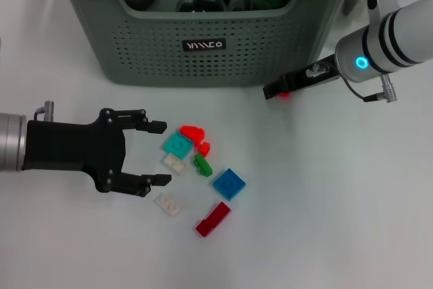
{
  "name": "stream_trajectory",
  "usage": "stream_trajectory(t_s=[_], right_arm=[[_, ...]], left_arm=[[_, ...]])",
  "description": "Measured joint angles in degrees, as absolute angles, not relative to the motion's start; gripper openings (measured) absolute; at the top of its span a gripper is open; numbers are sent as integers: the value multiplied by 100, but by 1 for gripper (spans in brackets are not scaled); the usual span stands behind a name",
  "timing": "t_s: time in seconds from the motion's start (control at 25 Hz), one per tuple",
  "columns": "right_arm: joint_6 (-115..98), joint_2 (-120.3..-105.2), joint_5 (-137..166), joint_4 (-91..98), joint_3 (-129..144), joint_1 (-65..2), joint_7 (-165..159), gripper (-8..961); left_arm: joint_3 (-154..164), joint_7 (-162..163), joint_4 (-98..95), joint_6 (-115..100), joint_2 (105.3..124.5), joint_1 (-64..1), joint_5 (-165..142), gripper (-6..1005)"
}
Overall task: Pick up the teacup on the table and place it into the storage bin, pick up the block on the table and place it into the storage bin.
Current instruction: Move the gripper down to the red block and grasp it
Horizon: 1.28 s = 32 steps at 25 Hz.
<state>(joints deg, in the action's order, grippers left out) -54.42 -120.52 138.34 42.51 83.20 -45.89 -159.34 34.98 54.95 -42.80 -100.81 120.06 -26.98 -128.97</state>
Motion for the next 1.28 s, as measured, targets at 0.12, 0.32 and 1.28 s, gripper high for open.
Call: stream_trajectory(t_s=[0.12,0.32,1.28], right_arm=[[-5443,-12056,13834,4249,8349,-4589,-15934,690],[-5471,-12058,13833,4246,8387,-4587,-15921,689],[-5522,-12043,13743,4270,8402,-4612,-15766,683]], left_arm=[[3498,5493,-4280,-10081,12006,-2698,-12889,831],[3498,5493,-4280,-10081,12006,-2698,-12880,831],[3479,5493,-4280,-10081,12006,-2698,-12867,832]])
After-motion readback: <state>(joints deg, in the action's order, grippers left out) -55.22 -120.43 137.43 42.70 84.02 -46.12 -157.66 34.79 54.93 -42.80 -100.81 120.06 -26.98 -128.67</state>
